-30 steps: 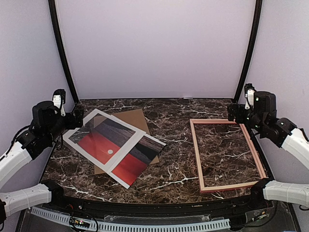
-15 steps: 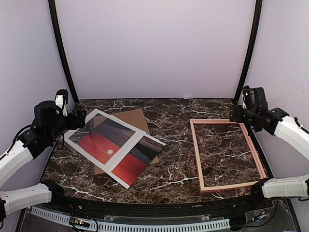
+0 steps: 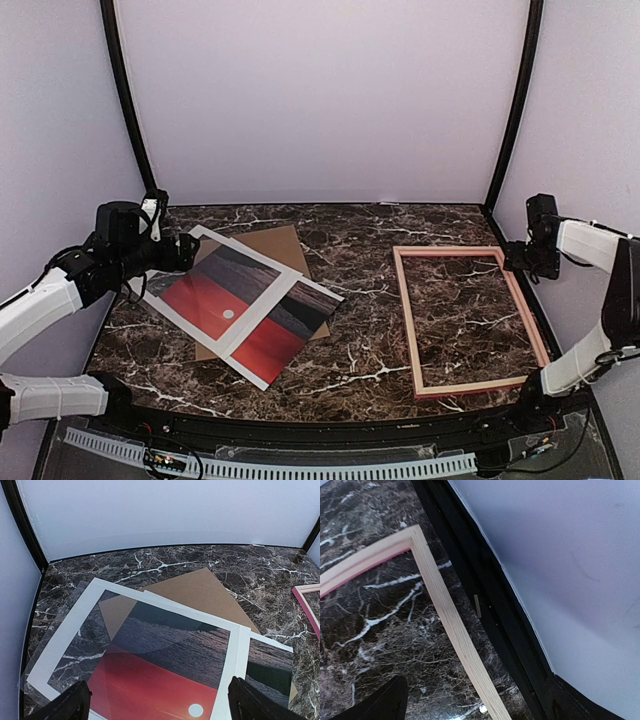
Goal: Put the photo into the frame
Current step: Move the frame body to the center of the board, then move the glass panel to the mat board.
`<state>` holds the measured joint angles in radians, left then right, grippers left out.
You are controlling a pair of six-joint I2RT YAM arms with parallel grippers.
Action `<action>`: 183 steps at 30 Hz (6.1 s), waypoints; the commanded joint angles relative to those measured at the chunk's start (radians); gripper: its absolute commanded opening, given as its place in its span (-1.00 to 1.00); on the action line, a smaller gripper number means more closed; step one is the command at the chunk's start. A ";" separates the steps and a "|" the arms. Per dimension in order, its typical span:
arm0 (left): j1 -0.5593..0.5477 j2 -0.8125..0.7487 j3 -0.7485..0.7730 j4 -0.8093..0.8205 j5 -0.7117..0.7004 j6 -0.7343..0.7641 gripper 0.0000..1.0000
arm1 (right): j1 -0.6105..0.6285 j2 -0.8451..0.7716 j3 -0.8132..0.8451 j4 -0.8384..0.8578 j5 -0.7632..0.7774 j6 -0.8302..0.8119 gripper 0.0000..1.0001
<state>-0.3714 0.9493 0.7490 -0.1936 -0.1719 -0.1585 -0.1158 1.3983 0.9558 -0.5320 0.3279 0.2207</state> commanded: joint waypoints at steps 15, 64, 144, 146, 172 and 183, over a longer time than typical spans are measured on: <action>-0.004 -0.011 0.032 -0.010 0.053 0.013 0.98 | -0.117 0.307 0.070 0.013 -0.277 -0.071 0.28; -0.003 0.256 0.165 -0.168 0.024 -0.099 0.98 | 0.081 0.595 0.312 -0.017 -0.399 -0.310 -0.87; 0.581 1.220 0.857 -0.438 0.461 0.021 0.64 | 1.107 0.837 0.666 0.327 -0.482 0.377 0.71; 0.578 1.179 0.779 -0.437 0.481 0.016 0.61 | 1.102 0.822 0.640 0.338 -0.471 0.400 0.72; 0.421 0.654 0.248 -0.333 0.552 -0.058 0.44 | 0.993 0.748 0.556 0.286 -0.466 0.467 0.68; 0.422 0.607 0.232 -0.345 0.443 -0.079 0.60 | 0.969 0.737 0.563 0.284 -0.529 0.471 0.68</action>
<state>0.0475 1.6138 0.9798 -0.5186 0.3477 -0.2268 0.8680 2.1593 1.5291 -0.2218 -0.1642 0.6899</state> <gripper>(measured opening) 0.788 0.843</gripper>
